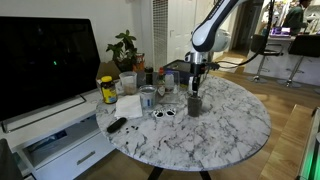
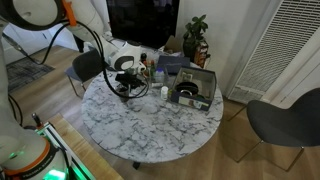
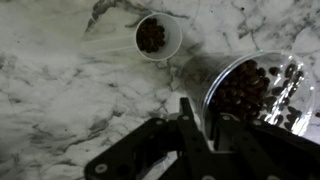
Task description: Pick up the desktop pen and pencil basket and put it in the clear crisper drawer
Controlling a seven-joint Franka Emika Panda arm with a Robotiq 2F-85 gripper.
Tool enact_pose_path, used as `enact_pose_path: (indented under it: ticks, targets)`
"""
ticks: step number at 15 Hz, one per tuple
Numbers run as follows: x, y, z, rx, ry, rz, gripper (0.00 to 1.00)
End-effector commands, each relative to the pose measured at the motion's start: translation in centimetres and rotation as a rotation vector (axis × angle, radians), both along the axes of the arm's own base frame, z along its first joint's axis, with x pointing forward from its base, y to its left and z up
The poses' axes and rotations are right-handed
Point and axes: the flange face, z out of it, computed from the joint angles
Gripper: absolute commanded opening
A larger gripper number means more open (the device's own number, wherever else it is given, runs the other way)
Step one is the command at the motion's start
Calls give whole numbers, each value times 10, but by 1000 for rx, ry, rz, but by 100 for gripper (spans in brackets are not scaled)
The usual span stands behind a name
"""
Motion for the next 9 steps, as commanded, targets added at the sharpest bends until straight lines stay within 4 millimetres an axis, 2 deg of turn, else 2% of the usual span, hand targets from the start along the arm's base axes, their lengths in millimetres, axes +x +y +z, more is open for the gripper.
enact_pose_path:
  ticks: [1,5,9]
  targets:
    - [0,-1,-6,16,6,12,0]
    - [-6,0,15,3,6,3,1]
    - [-3,2,55,2,6,-17,1]
